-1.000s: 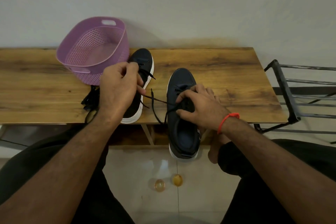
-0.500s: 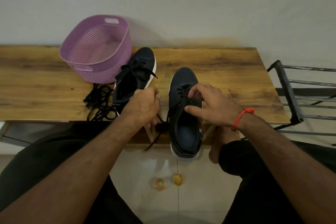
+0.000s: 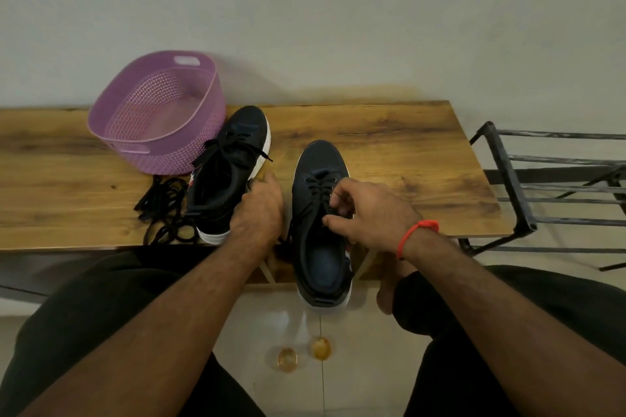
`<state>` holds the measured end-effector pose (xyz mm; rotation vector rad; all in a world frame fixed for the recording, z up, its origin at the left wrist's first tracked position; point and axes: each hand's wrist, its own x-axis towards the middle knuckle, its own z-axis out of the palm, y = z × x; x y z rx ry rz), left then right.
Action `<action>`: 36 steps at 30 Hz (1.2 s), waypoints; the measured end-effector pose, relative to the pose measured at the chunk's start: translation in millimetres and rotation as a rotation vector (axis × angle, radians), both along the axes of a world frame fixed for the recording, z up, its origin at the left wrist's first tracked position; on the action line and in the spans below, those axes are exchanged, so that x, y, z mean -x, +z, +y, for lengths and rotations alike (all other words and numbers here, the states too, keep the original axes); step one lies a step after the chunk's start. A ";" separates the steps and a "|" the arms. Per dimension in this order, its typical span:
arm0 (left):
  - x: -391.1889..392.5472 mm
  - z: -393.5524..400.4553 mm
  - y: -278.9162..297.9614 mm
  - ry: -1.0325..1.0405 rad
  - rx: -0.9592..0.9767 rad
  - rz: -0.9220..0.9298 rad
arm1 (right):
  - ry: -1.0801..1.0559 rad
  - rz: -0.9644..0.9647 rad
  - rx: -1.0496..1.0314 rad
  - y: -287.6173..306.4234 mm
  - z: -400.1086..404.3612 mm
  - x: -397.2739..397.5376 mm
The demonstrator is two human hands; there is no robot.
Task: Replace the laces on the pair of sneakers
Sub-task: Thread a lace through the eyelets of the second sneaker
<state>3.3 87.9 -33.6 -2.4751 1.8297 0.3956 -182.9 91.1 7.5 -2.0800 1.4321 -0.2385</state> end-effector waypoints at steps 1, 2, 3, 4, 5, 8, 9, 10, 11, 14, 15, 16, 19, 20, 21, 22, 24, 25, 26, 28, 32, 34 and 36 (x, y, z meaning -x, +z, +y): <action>-1.2 0.5 -1.0 -0.002 0.003 -0.005 | -0.016 0.001 0.000 -0.5 -0.2 -1.1; -1.8 1.1 -1.1 0.001 0.001 0.001 | -0.039 -0.002 -0.001 -1.0 -0.4 -2.1; -1.5 1.6 -0.4 0.003 -0.003 0.017 | -0.066 -0.008 -0.003 -1.5 -0.7 -3.2; -0.7 2.0 0.8 -0.001 0.001 0.033 | -0.094 -0.017 -0.006 -1.9 -1.0 -4.2; 0.2 2.0 2.3 -0.014 0.020 0.048 | -0.118 -0.026 -0.009 -2.6 -1.3 -5.0; -0.8 -0.1 8.7 -0.042 0.202 0.159 | -0.174 -0.058 -0.023 -6.2 -2.9 -6.1; -2.4 -1.7 11.7 -0.042 0.277 0.247 | -0.190 -0.077 -0.027 -8.0 -4.2 -6.2; -4.0 -3.6 15.4 -0.038 0.341 0.357 | -0.208 -0.100 -0.028 -9.5 -5.7 -6.3; -5.4 -5.3 18.8 -0.013 0.397 0.494 | -0.228 -0.127 -0.028 -10.5 -7.6 -6.8; -7.1 -8.2 27.3 0.232 0.449 1.035 | -0.277 -0.228 -0.025 -11.6 -13.6 -9.3; -8.1 -8.6 29.6 0.312 0.418 1.202 | -0.283 -0.251 -0.024 -11.5 -15.2 -10.1; -9.2 -8.6 31.7 0.360 0.384 1.341 | -0.282 -0.264 -0.028 -11.0 -16.4 -10.5; -11.4 -8.1 37.3 0.351 0.328 1.511 | -0.256 -0.270 -0.069 -9.8 -19.5 -9.2; -11.3 -7.8 38.9 0.325 0.337 1.491 | -0.245 -0.279 -0.087 -9.4 -20.1 -8.0; -10.8 -7.0 40.2 0.294 0.357 1.455 | -0.239 -0.293 -0.104 -8.9 -20.5 -6.6; -10.0 -6.0 41.6 0.261 0.382 1.416 | -0.237 -0.307 -0.117 -8.3 -20.8 -5.7; -9.2 -4.8 44.1 0.207 0.417 1.374 | -0.236 -0.323 -0.128 -7.3 -20.9 -4.3; -8.6 -4.7 45.1 0.196 0.416 1.372 | -0.238 -0.328 -0.133 -7.3 -20.9 -4.1; -8.3 -4.5 46.1 0.199 0.405 1.375 | -0.241 -0.330 -0.138 -7.5 -20.9 -3.8; -6.8 -4.0 48.1 0.228 0.372 1.380 | -0.250 -0.331 -0.139 -8.3 -21.0 -3.3; -4.1 -1.1 48.4 0.250 0.372 1.378 | -0.253 -0.349 -0.133 -8.3 -20.8 -4.3; -3.1 -0.1 47.8 0.213 0.407 1.335 | -0.252 -0.360 -0.122 -8.6 -20.5 -5.1; -1.6 1.3 47.1 0.106 0.437 1.237 | -0.264 -0.379 -0.111 -8.8 -20.2 -6.0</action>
